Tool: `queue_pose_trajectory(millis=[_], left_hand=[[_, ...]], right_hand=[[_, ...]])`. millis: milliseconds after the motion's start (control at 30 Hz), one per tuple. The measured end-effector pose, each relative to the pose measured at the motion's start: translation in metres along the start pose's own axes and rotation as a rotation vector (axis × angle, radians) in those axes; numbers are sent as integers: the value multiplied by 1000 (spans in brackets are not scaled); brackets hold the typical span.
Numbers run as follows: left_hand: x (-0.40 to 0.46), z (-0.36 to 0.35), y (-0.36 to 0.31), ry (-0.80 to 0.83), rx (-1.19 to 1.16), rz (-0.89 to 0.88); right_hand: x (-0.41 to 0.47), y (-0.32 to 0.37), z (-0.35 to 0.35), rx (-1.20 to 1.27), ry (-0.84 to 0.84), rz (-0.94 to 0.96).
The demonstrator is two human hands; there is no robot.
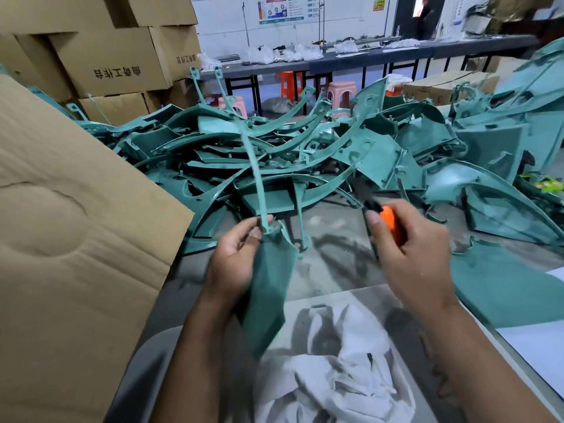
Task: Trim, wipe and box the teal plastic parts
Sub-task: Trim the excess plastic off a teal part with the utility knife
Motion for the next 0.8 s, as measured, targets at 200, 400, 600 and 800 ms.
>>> queue_pose_trajectory(millis=[200,400,600,800], left_hand=[[-3,4,16,307,345,20],[-7,-4,18,433,359,15],[-5,-3,25,461,387,64],[-6,-1,31,496,437,126]], right_hand=[[-12,8,-33,-252,288,144],[-20,2,-46,-385,401,176],[-22,0,-46,-482,350,117],[-10,-9,-27,-581,193,-14]])
Point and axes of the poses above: each hand's wrist, its own x-axis towards the middle knuckle, its own z-axis out of the back of the hand, y = z × x, the point moved 5 cm from there along x, towards the middle knuckle, and after that the axes turned 10 degrees about -z, right-handed, at the moved point
